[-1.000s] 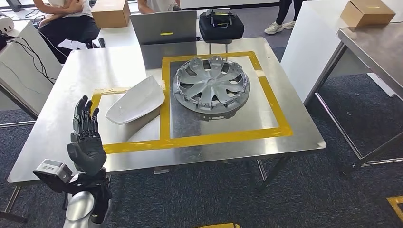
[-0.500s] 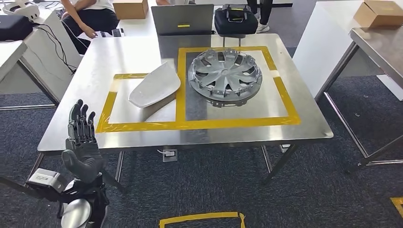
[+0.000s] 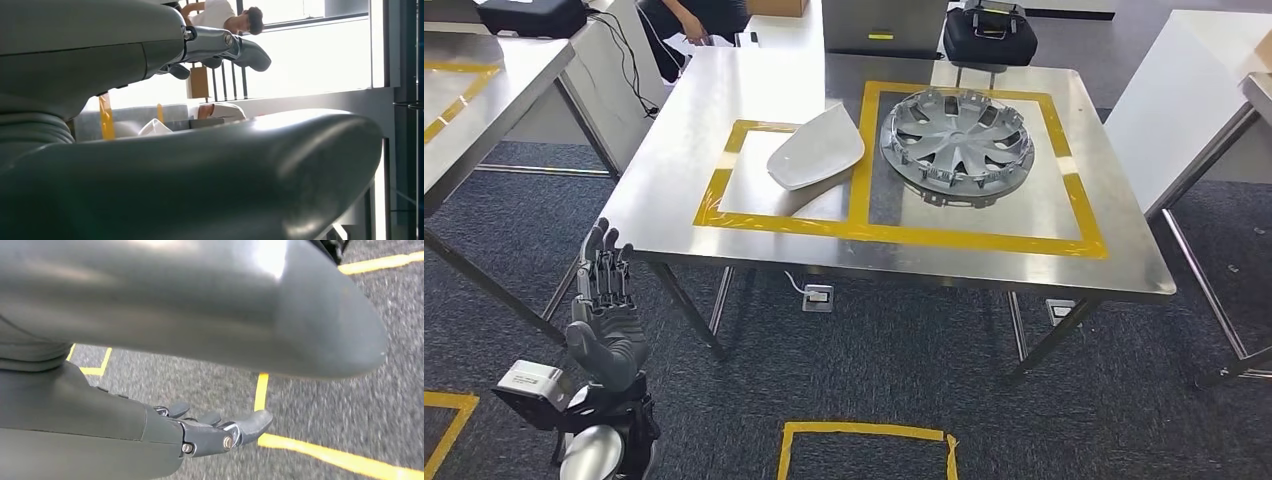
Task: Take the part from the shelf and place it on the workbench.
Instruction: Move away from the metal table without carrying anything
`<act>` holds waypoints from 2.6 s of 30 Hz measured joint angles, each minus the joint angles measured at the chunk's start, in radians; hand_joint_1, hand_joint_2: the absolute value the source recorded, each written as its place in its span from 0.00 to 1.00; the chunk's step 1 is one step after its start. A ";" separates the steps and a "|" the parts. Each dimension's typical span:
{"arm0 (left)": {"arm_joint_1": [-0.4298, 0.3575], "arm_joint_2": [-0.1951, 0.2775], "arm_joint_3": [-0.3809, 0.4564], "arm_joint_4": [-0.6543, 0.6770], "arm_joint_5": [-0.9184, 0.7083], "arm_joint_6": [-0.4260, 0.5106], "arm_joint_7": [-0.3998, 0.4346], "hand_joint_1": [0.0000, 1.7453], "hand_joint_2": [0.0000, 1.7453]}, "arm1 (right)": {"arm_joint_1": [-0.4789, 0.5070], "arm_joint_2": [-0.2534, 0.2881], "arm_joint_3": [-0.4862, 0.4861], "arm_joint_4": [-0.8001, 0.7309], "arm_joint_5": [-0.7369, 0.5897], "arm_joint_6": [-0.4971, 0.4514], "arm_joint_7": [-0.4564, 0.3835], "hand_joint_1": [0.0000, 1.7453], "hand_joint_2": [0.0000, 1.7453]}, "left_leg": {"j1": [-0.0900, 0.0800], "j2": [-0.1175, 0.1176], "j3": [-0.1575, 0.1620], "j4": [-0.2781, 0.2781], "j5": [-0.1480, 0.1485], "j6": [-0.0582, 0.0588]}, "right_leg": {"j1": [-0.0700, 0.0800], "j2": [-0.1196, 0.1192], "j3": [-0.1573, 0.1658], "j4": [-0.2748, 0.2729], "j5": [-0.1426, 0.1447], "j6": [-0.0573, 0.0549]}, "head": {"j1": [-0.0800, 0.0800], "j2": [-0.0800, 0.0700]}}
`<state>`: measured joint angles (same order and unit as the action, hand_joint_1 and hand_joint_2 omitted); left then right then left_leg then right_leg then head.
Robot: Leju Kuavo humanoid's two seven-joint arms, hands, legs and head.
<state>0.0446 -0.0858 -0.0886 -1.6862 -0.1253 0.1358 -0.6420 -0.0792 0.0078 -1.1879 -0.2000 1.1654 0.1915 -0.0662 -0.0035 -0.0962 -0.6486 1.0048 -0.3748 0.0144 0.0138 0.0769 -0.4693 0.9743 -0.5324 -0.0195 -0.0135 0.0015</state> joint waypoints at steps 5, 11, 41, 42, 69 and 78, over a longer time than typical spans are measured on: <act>0.037 0.019 -0.001 -0.006 -0.003 0.011 0.014 0.00 0.00 | 0.001 0.009 0.012 0.001 -0.002 -0.011 0.015 0.00 0.00 | 0.006 0.076 -0.048 0.172 -0.170 -0.036 | -0.015 -0.046 -0.039 -0.019 0.053 -0.003 | -0.009 0.000; 0.066 0.025 -0.001 0.061 0.002 0.006 0.041 0.00 0.00 | 0.001 0.020 0.012 0.001 -0.017 -0.021 0.031 0.00 0.00 | 0.031 0.085 0.100 0.104 -0.133 -0.069 | -0.031 -0.083 -0.127 0.018 0.094 0.029 | -0.011 0.000; -0.112 0.052 0.226 1.132 -0.112 -0.034 0.019 0.00 0.00 | 0.005 0.037 -0.017 0.001 -0.047 -0.052 0.051 0.00 0.00 | 0.019 0.097 0.092 0.166 -0.147 -0.046 | -0.021 -0.085 -0.157 0.025 0.118 0.017 | -0.009 0.000; -0.122 0.055 0.234 1.169 -0.114 -0.033 0.036 0.00 0.00 | 0.005 0.037 -0.017 0.001 -0.047 -0.055 0.052 0.00 0.00 | 0.018 0.095 0.141 0.096 -0.158 -0.042 | -0.020 -0.085 -0.167 0.032 0.125 0.023 | -0.009 0.000; -0.101 0.085 0.345 1.474 -0.113 -0.076 0.450 0.00 0.00 | -0.004 0.043 -0.042 0.001 -0.068 -0.077 0.091 0.00 0.00 | 0.013 0.099 -0.043 0.307 -0.169 -0.045 | -0.011 -0.087 -0.099 0.006 0.078 -0.002 | -0.001 0.000; -0.097 0.071 0.359 1.483 -0.128 -0.096 0.500 0.00 1.00 | -0.004 0.048 -0.042 0.001 -0.057 -0.081 0.118 0.00 0.25 | 0.010 0.103 0.166 0.009 -0.173 0.007 | -0.019 -0.087 -0.174 0.066 0.108 0.049 | -0.001 0.000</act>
<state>-0.0526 -0.0144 0.2703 -0.2029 -0.2534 0.0400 -0.1424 -0.0834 0.0554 -1.2295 -0.1989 1.1082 0.1101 0.0514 0.0064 0.0064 -0.4822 1.0140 -0.5478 0.0210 -0.0056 -0.0105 -0.6432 1.0407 -0.4240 0.0299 -0.0142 0.0014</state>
